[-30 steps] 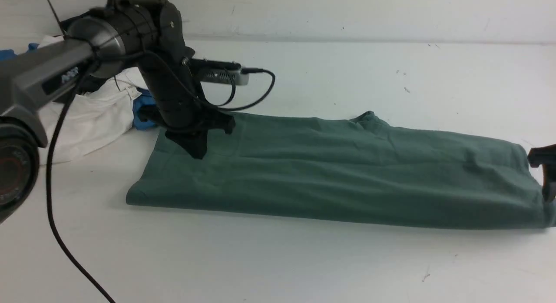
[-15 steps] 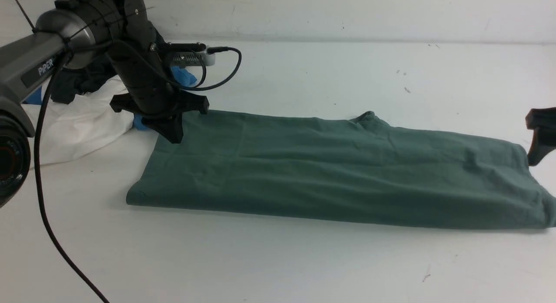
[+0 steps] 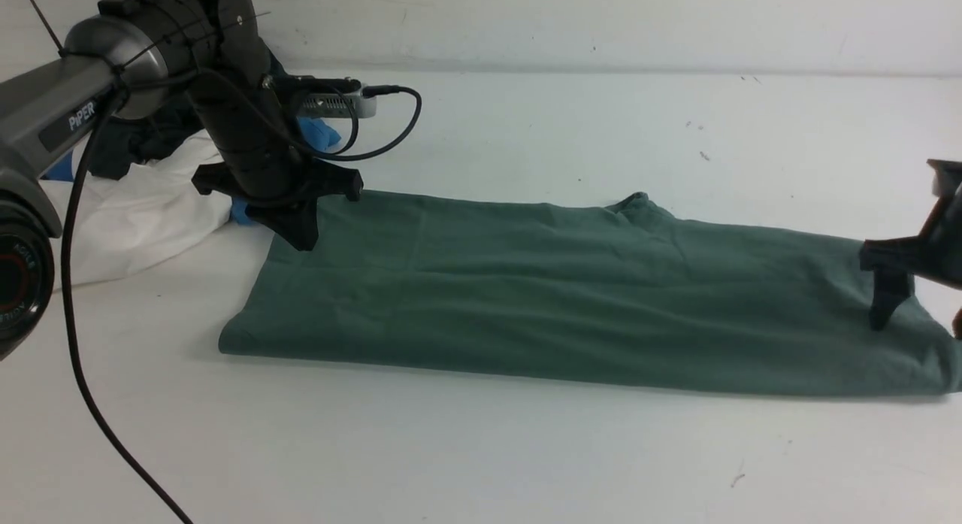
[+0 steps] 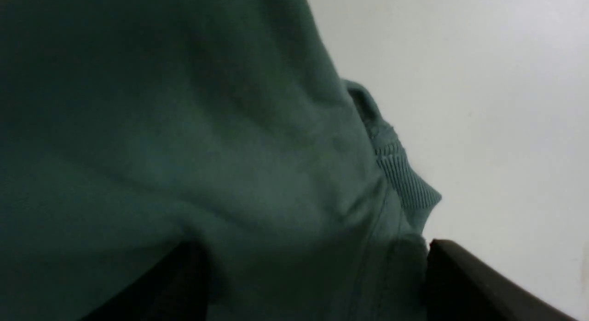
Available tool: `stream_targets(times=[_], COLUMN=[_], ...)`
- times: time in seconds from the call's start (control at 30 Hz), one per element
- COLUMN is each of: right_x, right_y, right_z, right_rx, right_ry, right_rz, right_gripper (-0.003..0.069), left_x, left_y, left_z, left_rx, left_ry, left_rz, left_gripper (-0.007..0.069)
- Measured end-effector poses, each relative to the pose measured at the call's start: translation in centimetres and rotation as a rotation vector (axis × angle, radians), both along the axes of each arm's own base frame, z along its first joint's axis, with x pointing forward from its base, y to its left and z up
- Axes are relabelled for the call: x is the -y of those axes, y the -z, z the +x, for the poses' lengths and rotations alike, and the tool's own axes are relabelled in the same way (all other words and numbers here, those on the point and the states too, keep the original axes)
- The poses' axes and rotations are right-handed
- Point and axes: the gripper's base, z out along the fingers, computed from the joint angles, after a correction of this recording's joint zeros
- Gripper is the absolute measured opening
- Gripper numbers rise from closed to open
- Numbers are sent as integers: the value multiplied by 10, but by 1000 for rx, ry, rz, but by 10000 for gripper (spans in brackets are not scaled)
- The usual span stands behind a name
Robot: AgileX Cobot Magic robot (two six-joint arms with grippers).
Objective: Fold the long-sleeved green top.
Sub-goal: Use the right arm to clamp the right edge of the fabric
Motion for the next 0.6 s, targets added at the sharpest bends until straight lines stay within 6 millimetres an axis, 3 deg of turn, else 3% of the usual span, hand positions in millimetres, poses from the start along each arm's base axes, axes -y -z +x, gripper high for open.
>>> stream_targets(times=[0.1, 0.33, 0.43, 0.47, 0.53, 0.6], right_x=[3, 7, 5, 5, 5, 10], right_y=[15, 18, 19, 19, 20, 18], right_z=[3, 4, 4, 4, 4, 1], right_rx=[-16, -13, -18, -19, -32, -41], right_ry=[33, 46, 14, 12, -5, 21], right_rz=[11, 61, 80, 80, 85, 80], right_gripper=[591, 557, 360, 342, 127, 68], left_x=[0, 1, 3, 3, 4, 2], left_y=[0, 0, -1, -1, -1, -3], left_z=[0, 0, 0, 0, 0, -1], left_rx=[0, 2, 0, 0, 0, 5], left_ry=[2, 16, 21, 22, 23, 24], left_rz=[0, -8, -32, -34, -37, -30], left_gripper=[-4, -4, -4, -4, -4, -4])
